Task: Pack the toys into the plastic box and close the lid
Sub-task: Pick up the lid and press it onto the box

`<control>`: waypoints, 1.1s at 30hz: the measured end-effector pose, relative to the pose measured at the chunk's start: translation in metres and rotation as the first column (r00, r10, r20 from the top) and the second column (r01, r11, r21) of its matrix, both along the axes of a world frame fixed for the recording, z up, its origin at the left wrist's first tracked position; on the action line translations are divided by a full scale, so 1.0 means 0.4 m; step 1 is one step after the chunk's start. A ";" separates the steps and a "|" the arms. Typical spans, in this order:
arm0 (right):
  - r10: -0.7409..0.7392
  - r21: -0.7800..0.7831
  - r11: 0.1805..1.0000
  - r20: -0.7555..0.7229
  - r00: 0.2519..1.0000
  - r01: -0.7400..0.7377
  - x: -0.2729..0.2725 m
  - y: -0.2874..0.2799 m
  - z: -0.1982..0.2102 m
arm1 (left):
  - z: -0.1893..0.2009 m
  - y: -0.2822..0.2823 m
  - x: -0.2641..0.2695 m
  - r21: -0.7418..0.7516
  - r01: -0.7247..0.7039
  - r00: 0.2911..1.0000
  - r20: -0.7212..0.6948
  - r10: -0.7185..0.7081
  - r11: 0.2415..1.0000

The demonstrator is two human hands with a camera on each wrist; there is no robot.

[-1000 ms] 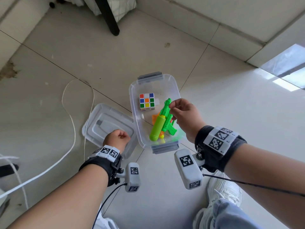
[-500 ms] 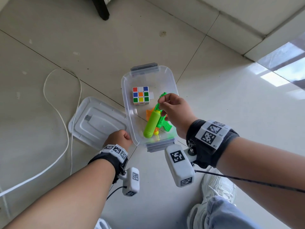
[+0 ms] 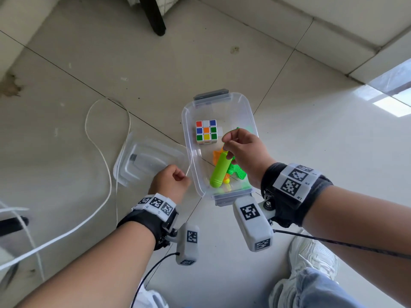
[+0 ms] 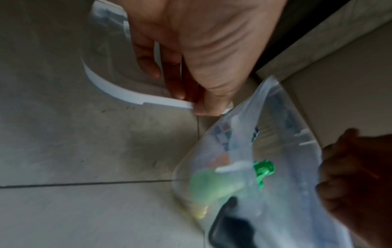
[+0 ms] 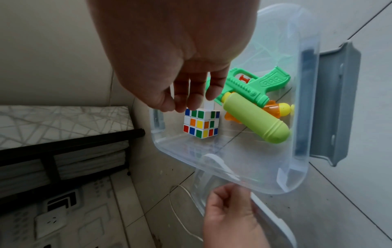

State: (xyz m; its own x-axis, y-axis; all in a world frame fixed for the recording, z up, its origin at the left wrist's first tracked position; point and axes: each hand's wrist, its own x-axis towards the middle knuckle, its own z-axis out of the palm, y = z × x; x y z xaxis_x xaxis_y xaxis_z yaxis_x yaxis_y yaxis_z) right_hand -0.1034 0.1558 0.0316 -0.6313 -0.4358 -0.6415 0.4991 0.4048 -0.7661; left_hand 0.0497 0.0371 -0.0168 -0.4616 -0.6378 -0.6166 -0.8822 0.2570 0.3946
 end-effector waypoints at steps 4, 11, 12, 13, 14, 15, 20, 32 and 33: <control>0.023 -0.031 0.999 -0.005 1.000 -0.023 0.007 -0.018 0.017 | 0.058 -0.036 -0.016 -0.053 -0.101 0.990 -0.101 0.095 0.994; 0.058 -0.050 0.997 -0.032 0.998 -0.060 0.014 -0.032 0.042 | 0.164 -0.087 -0.060 -0.140 -0.332 0.919 -0.273 0.286 0.933; 0.063 -0.057 0.996 -0.036 0.997 -0.065 0.015 -0.032 0.046 | 0.183 -0.094 -0.071 -0.147 -0.365 0.901 -0.303 0.310 0.919; 0.067 -0.066 0.995 -0.030 0.997 -0.069 0.016 -0.033 0.047 | 0.203 -0.102 -0.083 -0.157 -0.393 0.886 -0.330 0.327 0.906; 0.071 -0.074 0.995 -0.019 0.997 -0.072 0.016 -0.034 0.048 | 0.225 -0.109 -0.095 -0.172 -0.410 0.876 -0.349 0.334 0.896; 0.075 -0.079 0.994 -0.011 0.997 -0.075 0.016 -0.034 0.049 | 0.247 -0.117 -0.107 -0.192 -0.419 0.870 -0.365 0.332 0.887; 0.085 -0.046 0.995 -0.024 0.996 -0.086 0.002 -0.032 0.043 | 0.357 -0.136 -0.162 -0.261 -0.415 0.836 -0.487 0.252 0.872; -0.131 -0.106 0.991 -0.550 0.825 0.087 -0.079 -0.019 0.065 | 0.549 -0.118 -0.198 -0.778 -0.054 0.713 -0.468 -0.521 0.626; -0.137 -0.112 0.990 -0.602 0.787 0.087 -0.078 -0.020 0.067 | 0.549 -0.120 -0.198 -0.780 -0.044 0.700 -0.470 -0.537 0.624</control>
